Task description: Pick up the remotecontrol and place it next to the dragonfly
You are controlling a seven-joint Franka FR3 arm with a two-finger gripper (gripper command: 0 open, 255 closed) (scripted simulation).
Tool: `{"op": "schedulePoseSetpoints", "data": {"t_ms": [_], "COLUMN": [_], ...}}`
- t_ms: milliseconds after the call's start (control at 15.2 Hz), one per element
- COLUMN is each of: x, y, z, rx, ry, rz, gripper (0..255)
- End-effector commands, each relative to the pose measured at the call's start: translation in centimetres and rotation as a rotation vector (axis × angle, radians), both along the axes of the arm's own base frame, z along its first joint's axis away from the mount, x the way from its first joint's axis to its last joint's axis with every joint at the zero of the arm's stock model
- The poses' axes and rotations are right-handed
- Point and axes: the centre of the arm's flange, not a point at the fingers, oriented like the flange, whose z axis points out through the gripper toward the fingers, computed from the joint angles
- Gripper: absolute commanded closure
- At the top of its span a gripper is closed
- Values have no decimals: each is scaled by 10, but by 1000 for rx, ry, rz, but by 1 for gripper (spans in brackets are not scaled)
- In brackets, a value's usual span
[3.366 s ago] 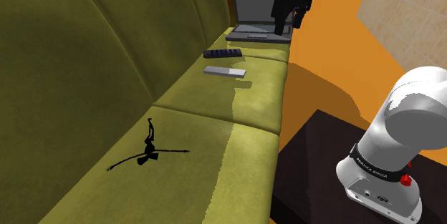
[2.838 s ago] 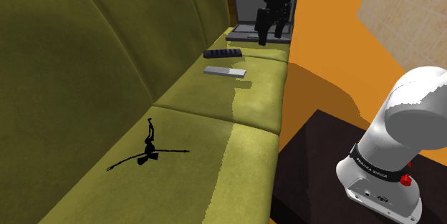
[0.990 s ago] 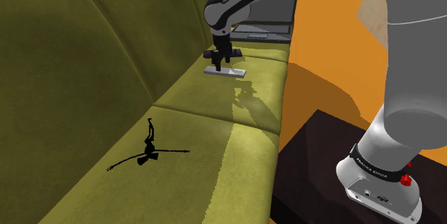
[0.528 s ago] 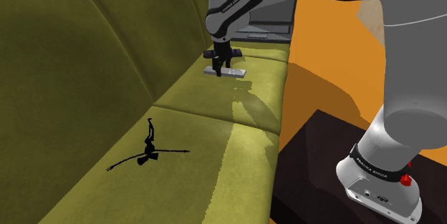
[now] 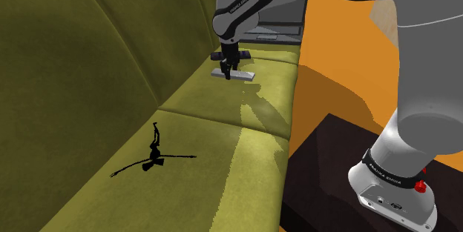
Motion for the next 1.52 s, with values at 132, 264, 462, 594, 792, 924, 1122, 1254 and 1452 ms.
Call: {"op": "schedulePoseSetpoints", "data": {"t_ms": [132,264,462,594,792,924,1122,1254,1452], "x": [0,0,0,0,0,0,0,0,0], "y": [0,0,0,0,0,0,0,0,0], "z": [-1,-1,4,15,31,41,57,68,83], "rx": [0,0,0,0,0,0,0,0,0], "ry": [2,2,2,2,2,2,2,2,2], "rz": [-1,-1,-1,-1,-1,-1,-1,-1,-1], "gripper": [255,255,255,255,255,255,255,255,255]}}
